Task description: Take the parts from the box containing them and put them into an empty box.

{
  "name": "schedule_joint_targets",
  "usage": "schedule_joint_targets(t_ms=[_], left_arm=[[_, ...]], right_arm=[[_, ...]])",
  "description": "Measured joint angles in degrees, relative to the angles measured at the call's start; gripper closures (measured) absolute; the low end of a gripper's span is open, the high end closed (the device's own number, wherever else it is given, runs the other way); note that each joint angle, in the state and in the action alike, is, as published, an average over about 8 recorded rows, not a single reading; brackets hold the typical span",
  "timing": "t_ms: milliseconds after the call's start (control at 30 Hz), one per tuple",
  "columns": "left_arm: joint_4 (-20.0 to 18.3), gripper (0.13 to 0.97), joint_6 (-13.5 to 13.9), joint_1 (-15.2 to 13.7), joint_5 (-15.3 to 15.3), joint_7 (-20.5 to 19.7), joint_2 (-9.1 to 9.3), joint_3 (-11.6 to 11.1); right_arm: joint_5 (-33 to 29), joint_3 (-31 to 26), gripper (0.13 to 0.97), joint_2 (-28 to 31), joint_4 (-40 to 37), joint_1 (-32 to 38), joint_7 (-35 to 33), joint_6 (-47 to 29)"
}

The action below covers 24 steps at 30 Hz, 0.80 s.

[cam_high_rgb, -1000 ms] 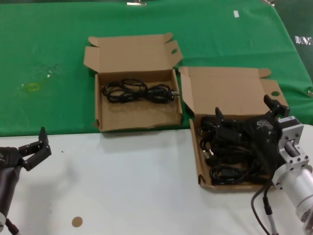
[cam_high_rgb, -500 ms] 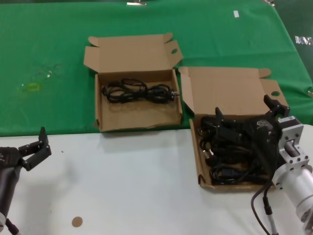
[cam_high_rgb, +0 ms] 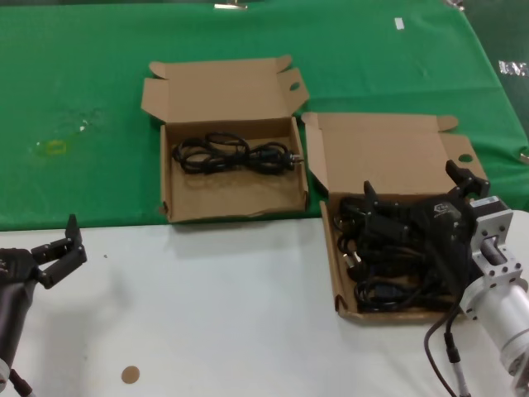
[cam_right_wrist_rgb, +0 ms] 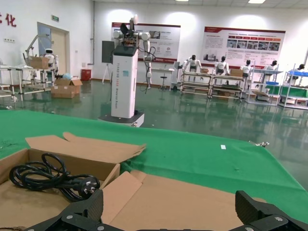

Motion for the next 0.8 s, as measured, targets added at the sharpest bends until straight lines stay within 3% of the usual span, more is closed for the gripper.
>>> schedule_joint_targets(t_ms=[800], left_arm=[[0.0, 0.132, 0.0, 0.0, 0.0, 0.0, 0.0, 0.0]], right_arm=[[0.0, 0.0, 0.129, 0.0, 0.0, 0.0, 0.0, 0.0]])
